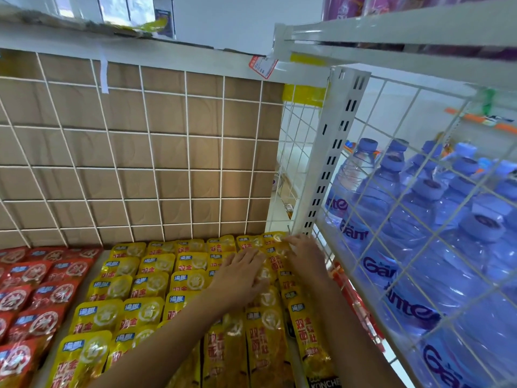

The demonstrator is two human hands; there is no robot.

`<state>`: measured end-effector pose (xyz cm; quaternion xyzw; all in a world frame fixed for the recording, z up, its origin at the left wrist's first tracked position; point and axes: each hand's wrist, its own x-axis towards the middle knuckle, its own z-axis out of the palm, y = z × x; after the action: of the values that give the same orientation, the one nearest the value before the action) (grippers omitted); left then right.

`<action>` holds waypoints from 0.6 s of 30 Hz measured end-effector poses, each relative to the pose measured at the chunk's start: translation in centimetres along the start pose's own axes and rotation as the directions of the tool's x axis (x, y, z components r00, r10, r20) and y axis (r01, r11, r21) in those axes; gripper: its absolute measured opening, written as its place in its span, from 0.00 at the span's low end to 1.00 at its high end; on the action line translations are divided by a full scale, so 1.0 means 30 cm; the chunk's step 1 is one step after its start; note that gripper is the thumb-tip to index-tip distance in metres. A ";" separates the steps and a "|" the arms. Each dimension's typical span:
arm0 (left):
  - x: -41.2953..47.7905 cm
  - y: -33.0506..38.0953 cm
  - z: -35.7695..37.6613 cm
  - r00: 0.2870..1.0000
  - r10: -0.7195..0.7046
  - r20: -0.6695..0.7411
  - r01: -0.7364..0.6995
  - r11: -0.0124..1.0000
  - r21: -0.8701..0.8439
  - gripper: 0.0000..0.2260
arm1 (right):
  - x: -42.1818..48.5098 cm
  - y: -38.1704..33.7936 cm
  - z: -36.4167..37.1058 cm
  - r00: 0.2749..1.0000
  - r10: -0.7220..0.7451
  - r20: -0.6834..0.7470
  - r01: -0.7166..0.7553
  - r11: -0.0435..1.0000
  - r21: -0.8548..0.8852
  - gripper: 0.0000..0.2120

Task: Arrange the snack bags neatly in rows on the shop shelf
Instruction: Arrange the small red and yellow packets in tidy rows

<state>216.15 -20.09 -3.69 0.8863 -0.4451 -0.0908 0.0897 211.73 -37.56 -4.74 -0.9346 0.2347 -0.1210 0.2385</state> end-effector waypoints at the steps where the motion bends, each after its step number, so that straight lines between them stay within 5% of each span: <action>1: 0.013 0.002 0.000 1.000 0.001 0.016 -0.002 1.000 0.009 0.26 | 0.004 -0.002 0.003 0.999 -0.038 0.031 0.039 0.999 -0.027 0.15; 10: 0.043 0.001 0.035 1.000 -0.010 0.027 0.010 1.000 0.012 0.28 | 0.024 -0.009 0.020 0.998 0.028 -0.059 -0.021 0.993 0.119 0.05; 18: 0.079 -0.013 0.023 0.999 -0.031 0.010 0.031 0.999 -0.015 0.29 | 0.048 -0.012 -0.003 0.999 0.048 -0.014 -0.047 0.996 0.078 0.04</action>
<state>217.68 -21.83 -4.66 0.8920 -0.4309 -0.0999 0.0929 213.09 -38.03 -4.33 -0.9179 0.2537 -0.1316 0.2753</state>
